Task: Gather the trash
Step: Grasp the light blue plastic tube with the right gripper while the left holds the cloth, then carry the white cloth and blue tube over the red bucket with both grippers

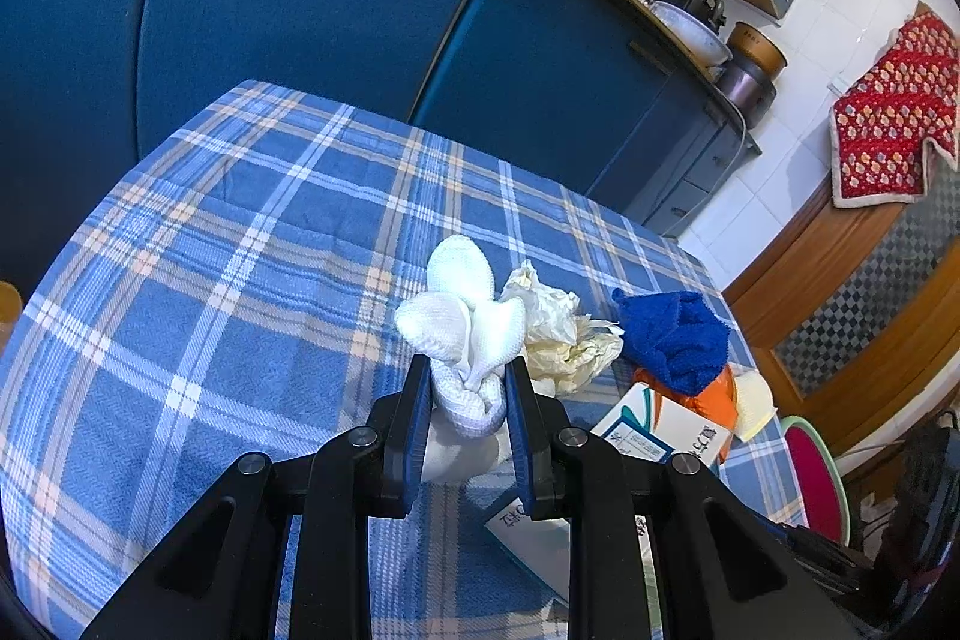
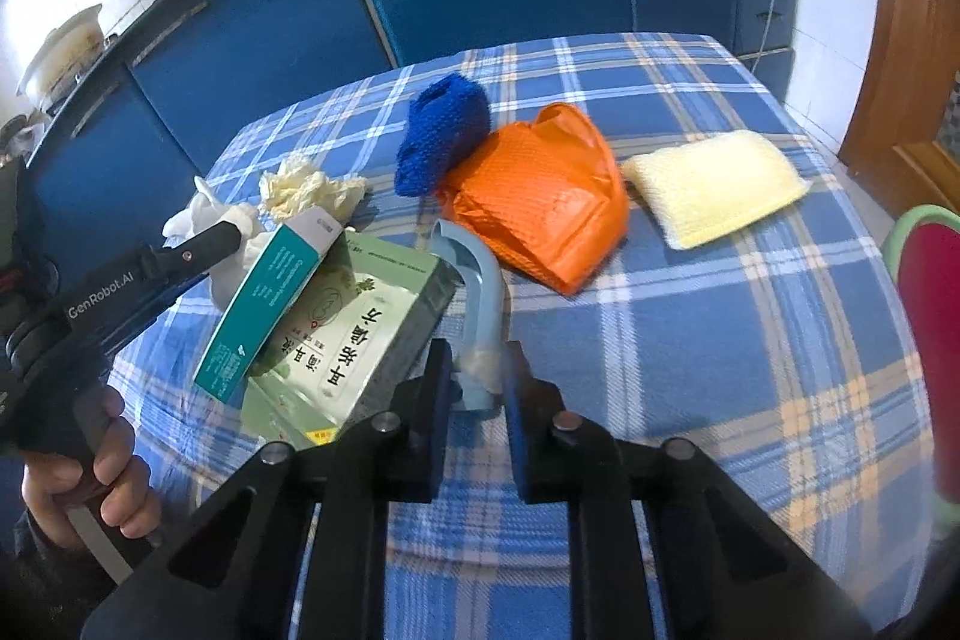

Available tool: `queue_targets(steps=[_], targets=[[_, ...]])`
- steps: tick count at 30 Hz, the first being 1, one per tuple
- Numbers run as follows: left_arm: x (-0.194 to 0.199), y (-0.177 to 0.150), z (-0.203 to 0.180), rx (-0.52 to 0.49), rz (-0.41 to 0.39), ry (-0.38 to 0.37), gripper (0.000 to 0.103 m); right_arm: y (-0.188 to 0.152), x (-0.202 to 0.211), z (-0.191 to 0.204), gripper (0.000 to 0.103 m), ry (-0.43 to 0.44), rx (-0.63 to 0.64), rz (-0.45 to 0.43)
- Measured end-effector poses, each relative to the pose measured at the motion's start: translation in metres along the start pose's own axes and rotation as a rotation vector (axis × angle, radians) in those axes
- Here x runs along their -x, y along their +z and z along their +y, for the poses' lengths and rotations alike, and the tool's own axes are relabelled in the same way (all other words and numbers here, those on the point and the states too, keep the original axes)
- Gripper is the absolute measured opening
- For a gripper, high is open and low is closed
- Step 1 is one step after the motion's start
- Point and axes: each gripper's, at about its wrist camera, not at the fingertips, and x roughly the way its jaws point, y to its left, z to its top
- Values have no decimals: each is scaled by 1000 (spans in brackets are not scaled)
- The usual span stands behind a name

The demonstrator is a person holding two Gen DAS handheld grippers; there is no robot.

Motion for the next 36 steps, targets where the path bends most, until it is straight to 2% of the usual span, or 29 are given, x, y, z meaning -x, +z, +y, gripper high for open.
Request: queue_targets(steps=[12, 21, 27, 36], targets=[[29, 3, -14, -49, -62, 15, 23, -12, 38, -20, 18, 20, -41, -47], [67, -1, -43, -99, -105, -20, 23, -21, 71, -42, 17, 36, -97, -105], [82, -7, -69, -131, -102, -71, 23, -29, 92, -59, 17, 31, -136, -142], [84, -21, -111, -194, -72, -118, 23, -37, 123, -85, 17, 20, -187, -209]])
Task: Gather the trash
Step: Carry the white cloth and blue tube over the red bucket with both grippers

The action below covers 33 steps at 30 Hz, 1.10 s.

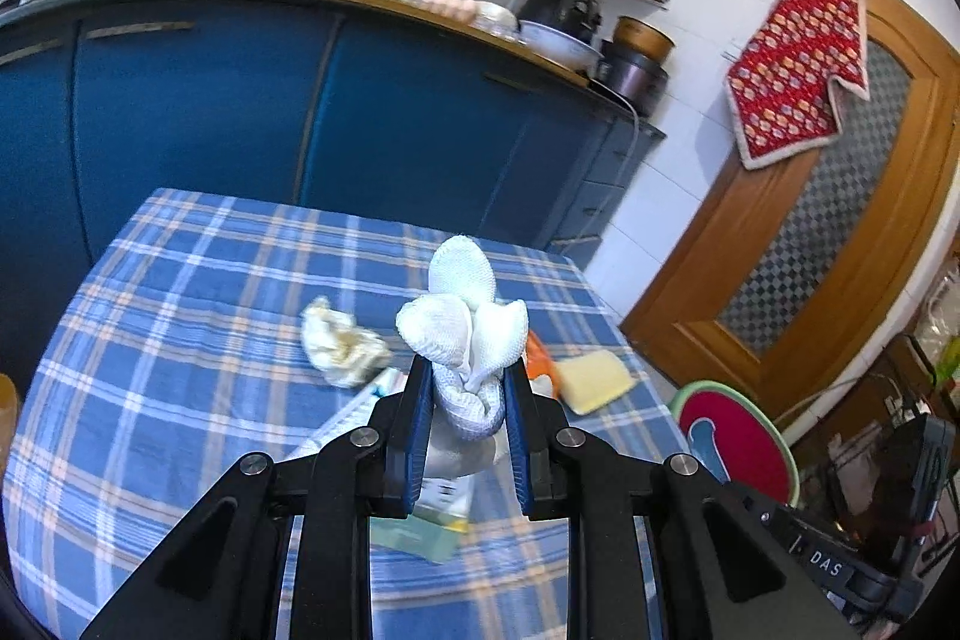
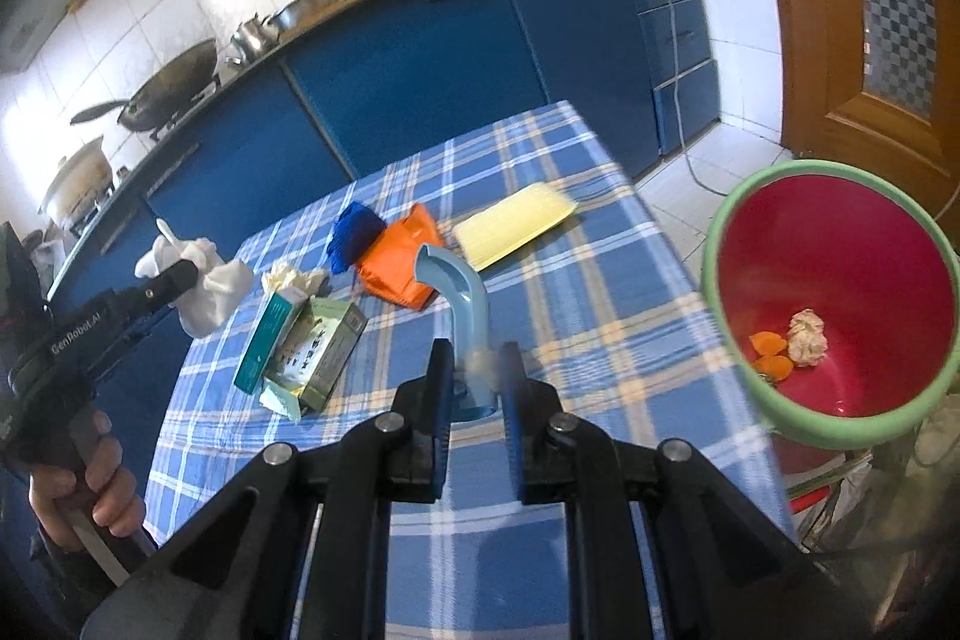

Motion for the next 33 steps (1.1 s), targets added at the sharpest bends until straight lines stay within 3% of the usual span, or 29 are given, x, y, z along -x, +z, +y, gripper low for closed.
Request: queue_targets(steps=[33], targets=[[-74, -37, -165, -252, 195, -179, 23, 3, 66, -114, 17, -103, -204, -162]])
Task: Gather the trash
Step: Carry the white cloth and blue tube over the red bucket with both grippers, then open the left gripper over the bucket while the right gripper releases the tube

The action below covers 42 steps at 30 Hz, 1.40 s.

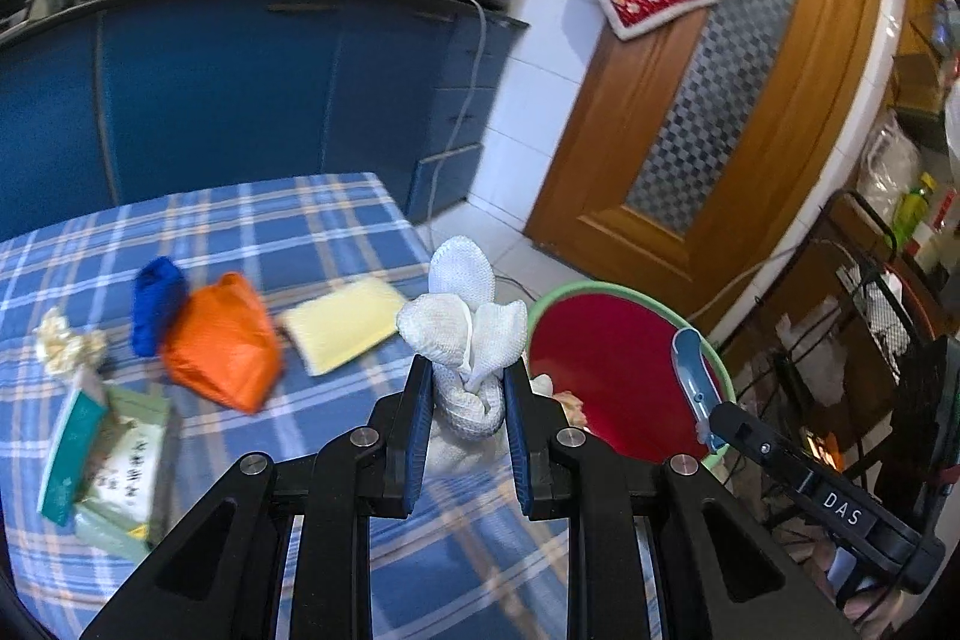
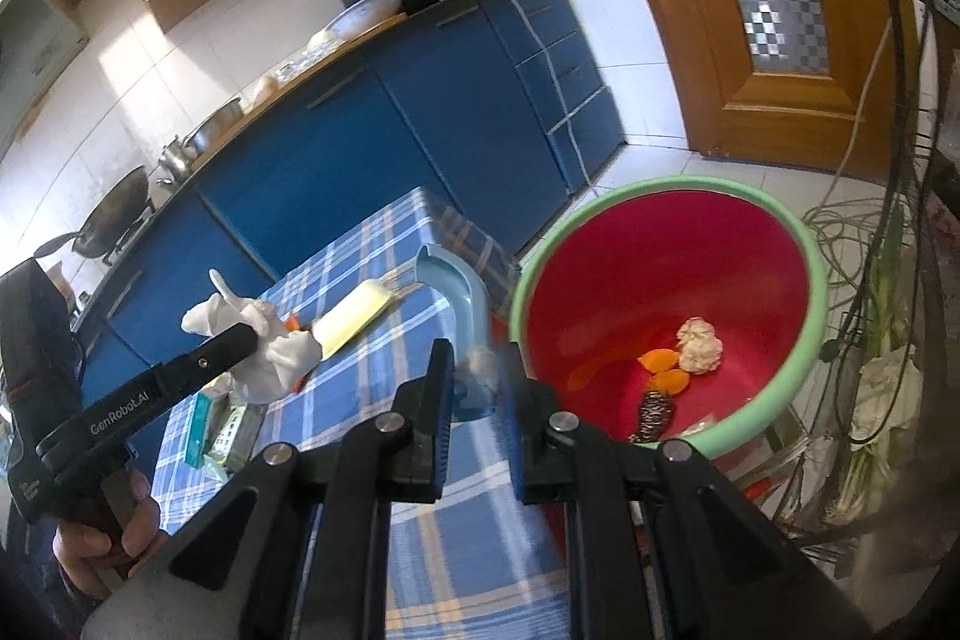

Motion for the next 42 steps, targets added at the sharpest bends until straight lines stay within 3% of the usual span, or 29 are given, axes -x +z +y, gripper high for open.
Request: queue_targets(steps=[18, 36, 39, 42], targets=[[-72, -2, -59, -103, 99, -77, 23, 5, -4, -53, 17, -98, -92, -19], [-124, -13, -89, -187, 196, -86, 24, 4, -12, -80, 17, -160, -147, -16], [-129, -12, -90, -196, 203, -89, 25, 3, -12, -83, 17, -165, -154, -13], [-131, -12, -91, -197, 205, -80, 36, 3, -11, -84, 17, -171, -154, -16]])
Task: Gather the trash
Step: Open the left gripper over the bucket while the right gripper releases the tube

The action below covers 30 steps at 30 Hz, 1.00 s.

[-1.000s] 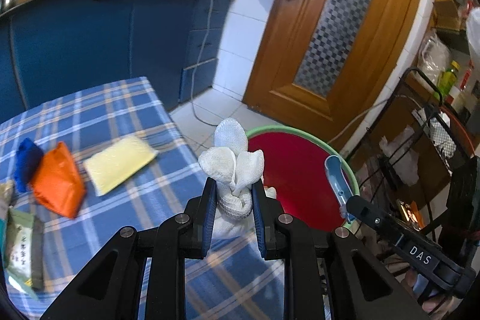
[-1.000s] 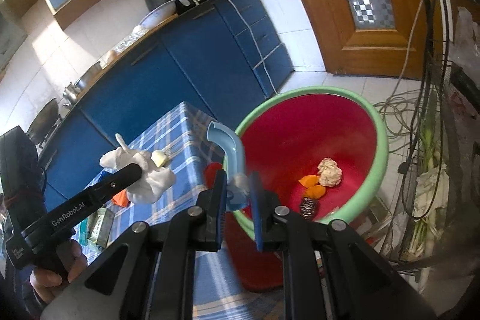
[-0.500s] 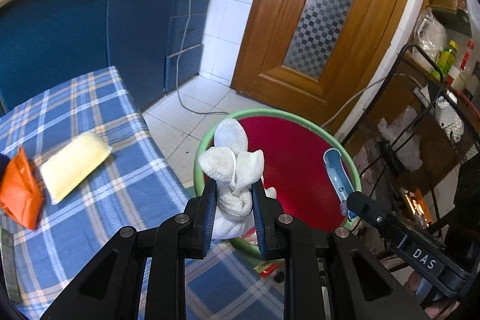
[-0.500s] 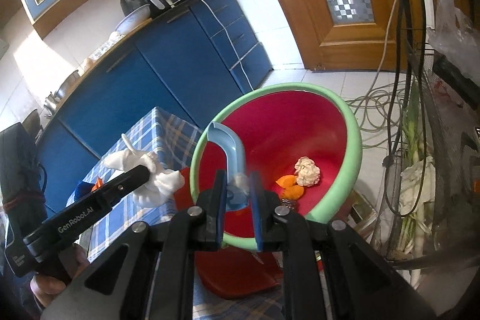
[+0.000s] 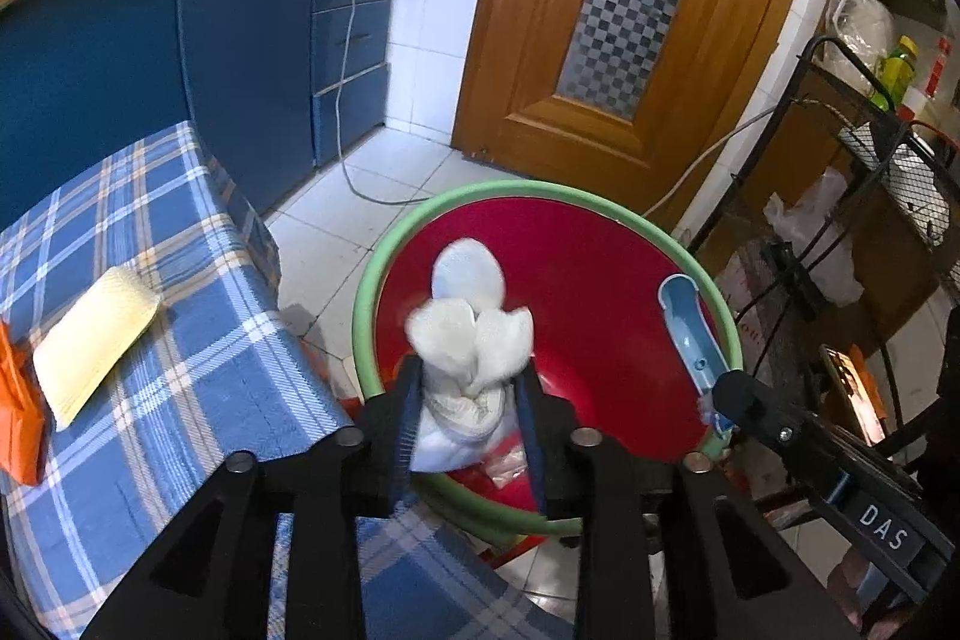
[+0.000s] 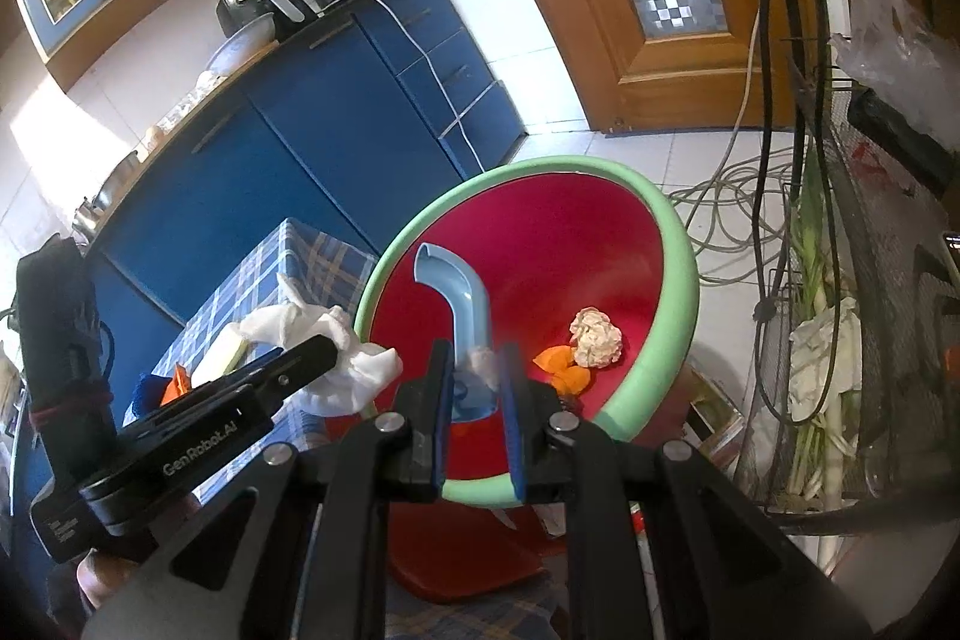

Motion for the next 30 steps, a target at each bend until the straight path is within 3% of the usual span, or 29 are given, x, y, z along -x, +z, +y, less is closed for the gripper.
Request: queue_targets(steps=[3, 18, 30], targets=[[0, 0, 2, 5, 0, 6, 44, 0, 0, -1, 17, -4, -2, -3], [14, -5, 16, 56, -19, 26, 45, 3, -19, -3, 18, -29, -3, 29], [36, -12, 32, 107, -51, 44, 45, 2, -19, -2, 31, -16, -4, 37]])
